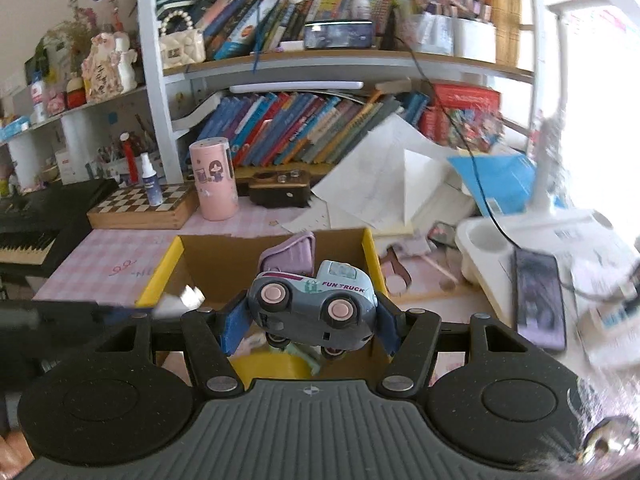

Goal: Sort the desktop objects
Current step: 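Lift and carry the charger and toy car over the yellow box, then open the right tool to drop the toy car while the left tool releases the charger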

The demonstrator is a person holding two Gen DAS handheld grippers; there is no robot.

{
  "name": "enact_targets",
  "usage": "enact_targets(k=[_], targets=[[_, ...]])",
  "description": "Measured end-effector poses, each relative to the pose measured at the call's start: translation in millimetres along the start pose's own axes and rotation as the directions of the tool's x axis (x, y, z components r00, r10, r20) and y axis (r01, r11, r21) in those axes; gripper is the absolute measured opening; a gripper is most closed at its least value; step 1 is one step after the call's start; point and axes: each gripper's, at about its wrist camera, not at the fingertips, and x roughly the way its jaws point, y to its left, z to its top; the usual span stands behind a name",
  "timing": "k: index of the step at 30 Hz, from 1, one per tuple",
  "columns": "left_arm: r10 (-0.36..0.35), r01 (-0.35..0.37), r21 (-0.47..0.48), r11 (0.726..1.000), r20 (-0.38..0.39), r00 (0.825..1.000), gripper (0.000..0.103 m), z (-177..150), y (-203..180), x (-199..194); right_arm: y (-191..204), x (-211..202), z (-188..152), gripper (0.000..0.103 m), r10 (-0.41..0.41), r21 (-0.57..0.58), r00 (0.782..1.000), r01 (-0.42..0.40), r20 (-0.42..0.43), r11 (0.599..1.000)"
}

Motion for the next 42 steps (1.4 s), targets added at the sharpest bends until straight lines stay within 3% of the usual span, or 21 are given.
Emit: enact_targets(k=[10, 22, 30, 42], targets=[[0.086, -0.074, 0.112, 0.991, -0.107, 0.991, 0.025, -12.5, -17.4, 34.0, 0.3, 76.7, 24.5, 0.060, 0.127, -0.147, 0.985, -0.144, -0.120, 0.979], [0.108, -0.087, 0.154, 0.984, -0.131, 0.985, 0.025, -14.4, -21.6, 45.4, 22.5, 157.5, 27.5, 0.060, 0.182, -0.279, 0.918, -0.289, -0.353, 0.916], [0.142, -0.123, 0.151, 0.981, -0.118, 0.983, 0.026, -11.8, -15.7, 47.7, 27.5, 181.3, 21.5, 0.060, 0.184, -0.292, 0.884, -0.329, -0.431, 0.898], [0.225, -0.206, 0.164, 0.965, -0.106, 0.968, 0.030, -7.0, -10.7, 52.2, 23.2, 201.1, 18.4, 0.060, 0.174, -0.242, 0.867, -0.315, -0.467, 0.918]])
